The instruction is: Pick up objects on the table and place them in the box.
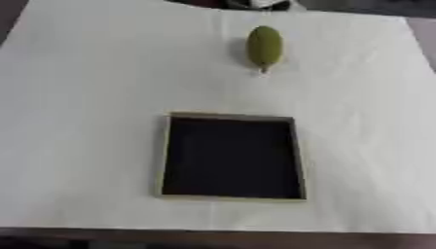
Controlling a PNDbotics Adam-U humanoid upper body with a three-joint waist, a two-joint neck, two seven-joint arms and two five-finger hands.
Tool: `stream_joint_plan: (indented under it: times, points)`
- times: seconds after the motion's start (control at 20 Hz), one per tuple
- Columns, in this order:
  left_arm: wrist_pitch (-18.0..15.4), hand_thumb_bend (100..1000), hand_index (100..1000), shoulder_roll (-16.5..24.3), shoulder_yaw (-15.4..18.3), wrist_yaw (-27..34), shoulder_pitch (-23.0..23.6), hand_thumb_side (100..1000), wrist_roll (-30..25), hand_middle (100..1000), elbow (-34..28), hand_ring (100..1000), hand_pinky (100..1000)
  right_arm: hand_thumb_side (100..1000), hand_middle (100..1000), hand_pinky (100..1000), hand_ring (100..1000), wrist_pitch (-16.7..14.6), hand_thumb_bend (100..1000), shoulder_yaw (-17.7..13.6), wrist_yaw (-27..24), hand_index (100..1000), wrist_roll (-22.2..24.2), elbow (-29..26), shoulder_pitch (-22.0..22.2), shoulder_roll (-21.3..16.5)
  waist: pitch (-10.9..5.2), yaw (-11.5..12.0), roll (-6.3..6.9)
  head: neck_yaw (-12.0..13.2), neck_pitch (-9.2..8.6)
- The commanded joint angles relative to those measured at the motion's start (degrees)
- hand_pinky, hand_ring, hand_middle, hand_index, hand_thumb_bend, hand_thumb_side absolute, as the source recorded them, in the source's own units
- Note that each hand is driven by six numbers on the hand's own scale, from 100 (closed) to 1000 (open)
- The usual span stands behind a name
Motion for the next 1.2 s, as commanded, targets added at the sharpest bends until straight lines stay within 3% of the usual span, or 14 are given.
stream_joint_plan:
  times: [0.05, 0.3, 0.5, 0.85, 1.05, 1.2]
  points:
    - [-0.21, 100, 749, 1.84, 0.06, -0.05, -0.28, 600, -0.10, 724, -1.16, 691, 697, 212, 604, 836, 828, 0.17, 100, -1.73, -0.39, 785, -2.06, -0.58, 0.51, -2.30, -1.10, -0.09, 0.22, 0.42, 0.14]
    - [-0.33, 100, 749, 1.92, 0.05, -0.03, -0.27, 599, -0.03, 724, -1.16, 691, 697, 226, 600, 837, 828, 0.27, 100, -2.93, -1.13, 785, -4.53, -0.43, 2.03, -2.34, -1.10, -0.20, 0.42, 0.88, 0.20]
    - [-0.35, 100, 749, 1.93, -0.06, -0.01, -0.23, 599, -0.12, 725, -1.16, 691, 697, 242, 610, 838, 841, 0.45, 100, -2.41, -1.49, 793, -3.51, 0.13, 1.77, -3.22, -1.11, -0.21, 0.51, 0.78, 0.35]
    - [-0.32, 100, 749, 2.02, -0.45, 0.17, -0.14, 599, -0.54, 725, -1.16, 692, 697, 304, 649, 843, 873, 1.65, 100, 2.95, 0.13, 815, 6.58, 5.88, -4.42, -7.61, -1.29, 0.38, 0.56, -0.40, 0.69]
    - [-0.22, 100, 750, 2.15, -0.69, 0.27, -0.11, 599, -0.83, 726, -1.16, 693, 697, 369, 688, 848, 893, 1.05, 100, 7.09, 2.66, 833, 13.16, 12.37, -9.42, -9.64, -1.43, 0.71, 0.35, -0.86, 0.91]
    - [-0.07, 100, 750, 2.22, -0.85, 0.32, -0.06, 600, -1.07, 726, -1.16, 693, 697, 473, 729, 860, 921, 0.04, 100, 10.16, 5.03, 862, 17.97, 18.99, -13.31, -9.93, -1.60, 0.88, 0.16, -1.07, 1.09]
